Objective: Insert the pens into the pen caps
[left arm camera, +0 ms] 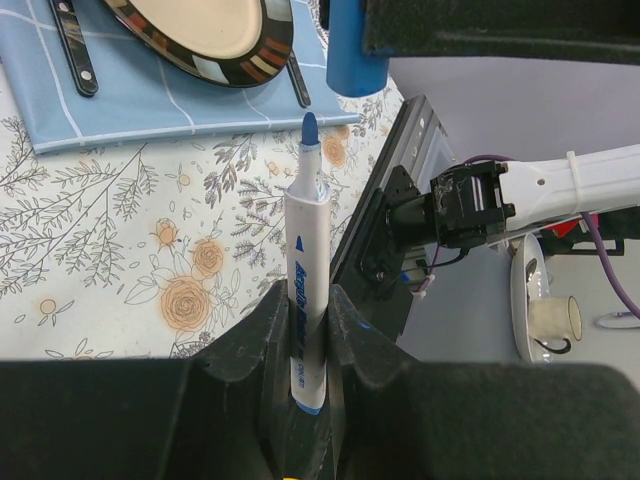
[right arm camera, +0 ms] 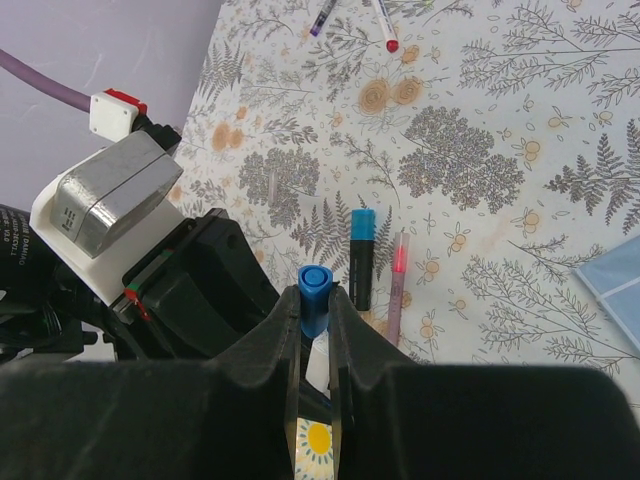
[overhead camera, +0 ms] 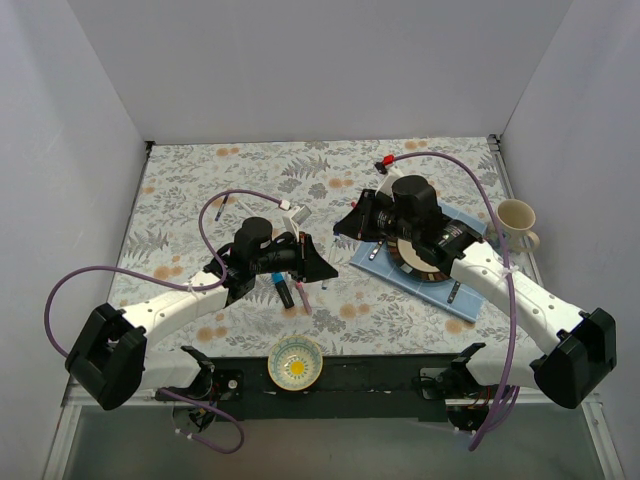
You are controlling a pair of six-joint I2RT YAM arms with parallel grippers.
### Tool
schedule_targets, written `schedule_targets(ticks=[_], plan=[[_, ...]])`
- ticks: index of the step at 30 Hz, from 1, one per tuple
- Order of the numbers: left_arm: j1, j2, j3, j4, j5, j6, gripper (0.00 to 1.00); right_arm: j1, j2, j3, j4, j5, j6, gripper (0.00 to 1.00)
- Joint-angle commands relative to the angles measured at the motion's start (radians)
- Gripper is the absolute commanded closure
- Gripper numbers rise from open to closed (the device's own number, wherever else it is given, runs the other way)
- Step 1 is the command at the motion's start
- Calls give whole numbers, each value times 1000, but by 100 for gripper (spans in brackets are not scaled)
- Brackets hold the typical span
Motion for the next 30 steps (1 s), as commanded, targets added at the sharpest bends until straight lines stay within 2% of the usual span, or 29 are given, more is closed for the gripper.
schedule_targets(ticks=[1,30], plan=[[-5,-31,26,-8,-13,23,100,-2,-6,-14,47,-20,4,99],[-5,-50,34,4,-47,32,100,11,-22,-83,87,-63,24,99]])
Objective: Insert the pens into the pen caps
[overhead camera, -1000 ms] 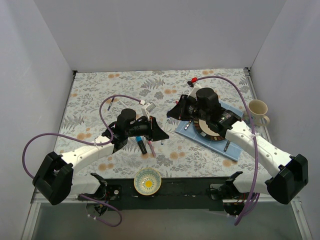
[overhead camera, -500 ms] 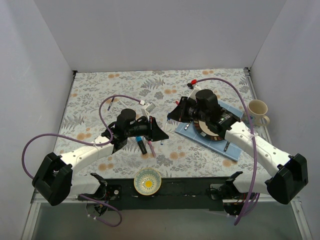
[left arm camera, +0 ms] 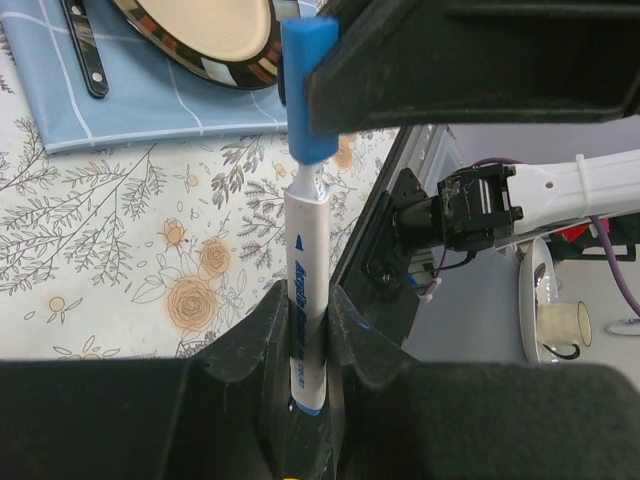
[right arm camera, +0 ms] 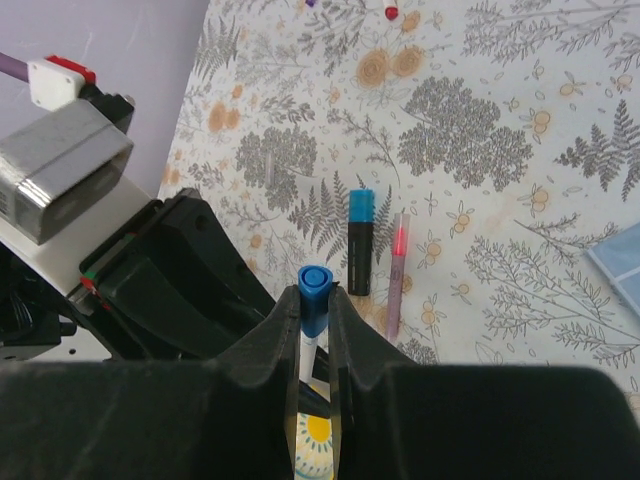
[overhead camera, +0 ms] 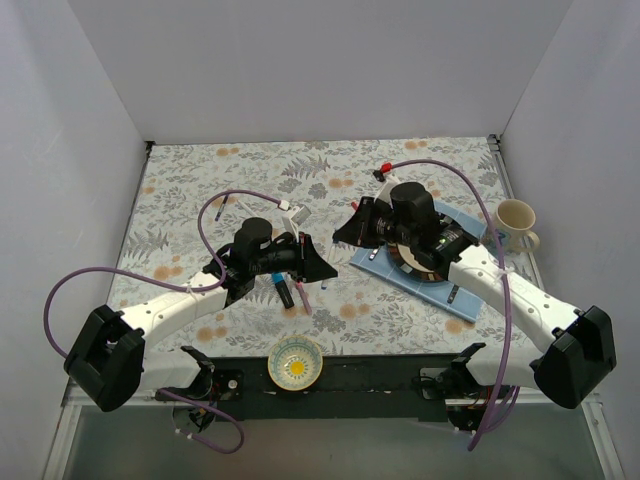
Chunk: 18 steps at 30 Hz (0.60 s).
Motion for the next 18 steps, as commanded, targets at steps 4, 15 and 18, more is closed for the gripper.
schedule_targets(ticks=[4,15,18], plan=[[-5,-38,41,26,-30,24,100,13,-25,-48,50,-35,-1,99],[-5,-134,52,63,-54,73,100,15,-198,-268,428,-288,-52,78],[-5,-177,70,54,-33,123,100,16,-224,-219,407,-292,-82,51]])
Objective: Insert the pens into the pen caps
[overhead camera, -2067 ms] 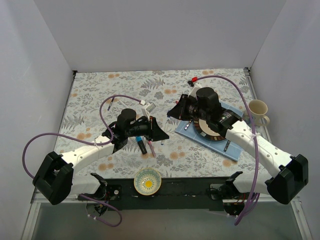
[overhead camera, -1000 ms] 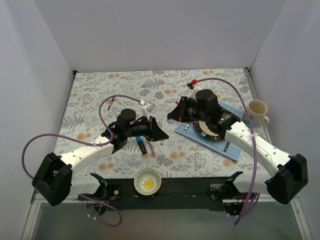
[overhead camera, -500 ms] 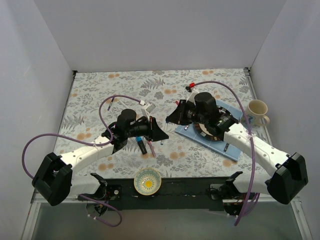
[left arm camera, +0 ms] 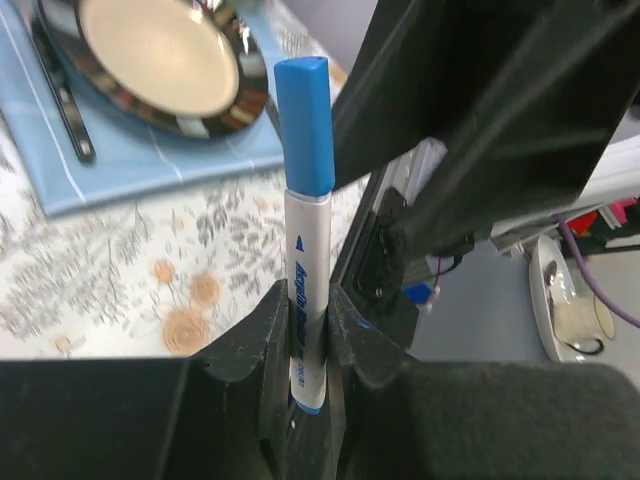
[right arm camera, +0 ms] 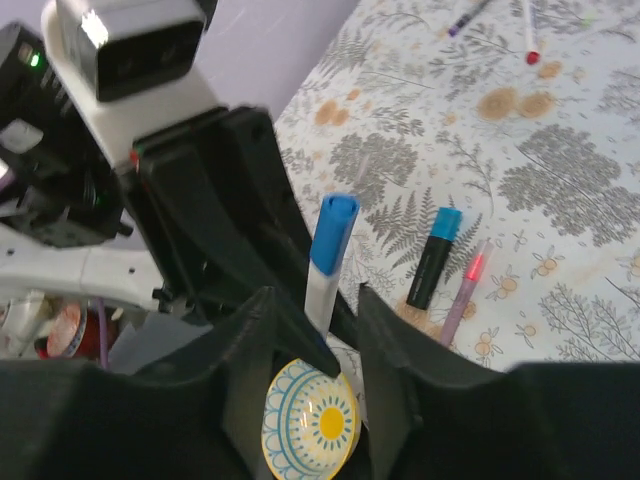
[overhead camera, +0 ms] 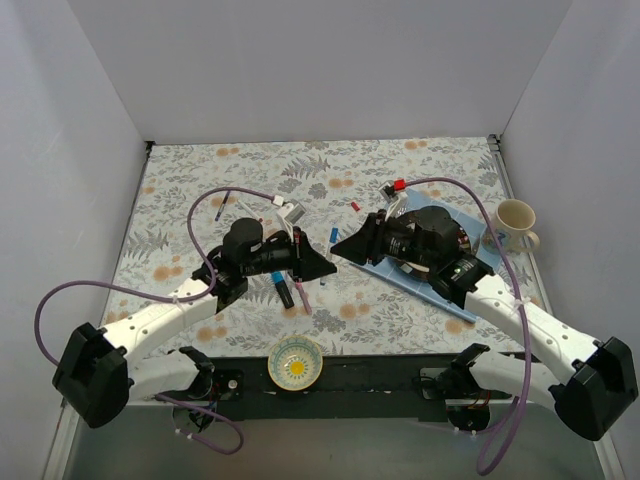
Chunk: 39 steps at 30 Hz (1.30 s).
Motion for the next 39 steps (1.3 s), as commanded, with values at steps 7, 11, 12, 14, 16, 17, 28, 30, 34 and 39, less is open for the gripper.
schedule_targets(ticks=[7,11,12,14,16,17,28,30,34,39], plan=[[14,-120,153,-67,-19,216,100,18,-34,205,47,-113,-95,12],[14,-140,142,-83,8,230,100,16,12,299,62,-112,-109,6],[14,-145,129,-77,16,227,100,16,24,320,67,-120,-112,5],[14,-148,121,-64,33,213,100,16,58,368,71,-136,-110,5],[14,-153,105,-54,45,204,100,18,88,391,70,-140,-113,6],[14,-159,104,-46,47,197,100,18,98,406,71,-146,-113,7],[14,-191,84,-15,54,170,100,16,144,348,225,-209,-67,28],[14,-185,87,-15,53,170,100,18,144,332,241,-214,-58,32],[14,-179,89,-9,51,167,100,19,139,305,275,-229,-35,38],[14,-180,84,-2,44,161,100,22,136,276,295,-234,-20,44]])
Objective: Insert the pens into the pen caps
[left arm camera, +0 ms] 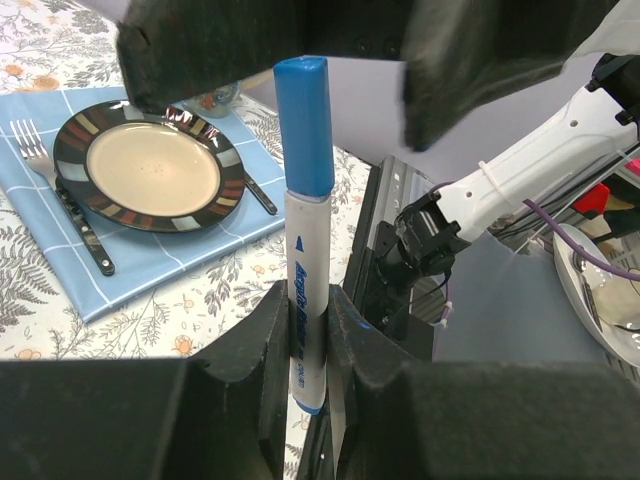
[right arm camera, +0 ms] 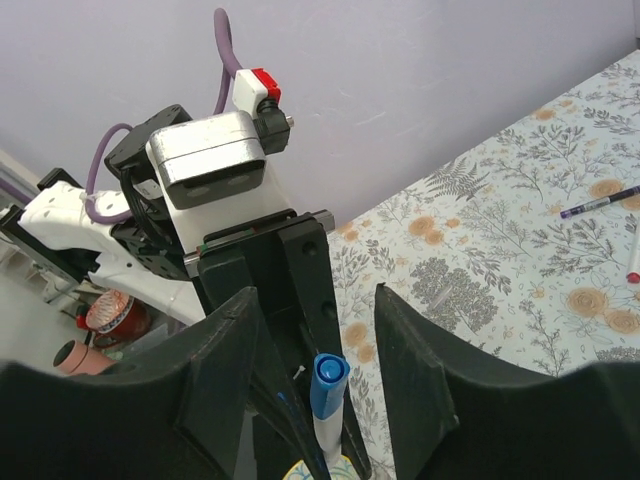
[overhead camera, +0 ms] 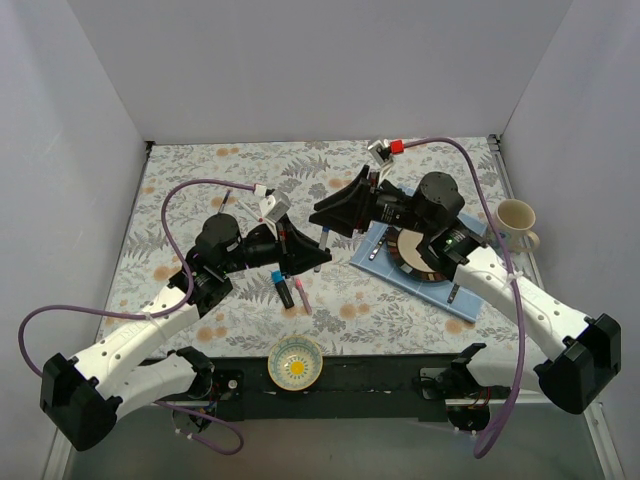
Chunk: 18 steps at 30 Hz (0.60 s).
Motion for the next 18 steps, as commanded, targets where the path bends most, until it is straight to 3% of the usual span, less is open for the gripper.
schedule_targets(ticks=[1,2,9,14,18], plan=[[-1,-13,-13,27,1,-2,100,7,-11,-28,89,-21,19,46],[0,-13,-13,28,-1,-4,100,7,-12,-32,90,-21,19,49],[0,-53,-33,106,-57,-47,100,21,-28,-114,84,-41,-1,99],[23,-35,1,149,-64,-91,100,38,-48,-183,51,-46,-53,99],[84,-13,21,250,47,-156,100,44,-40,-209,37,-122,-92,99]])
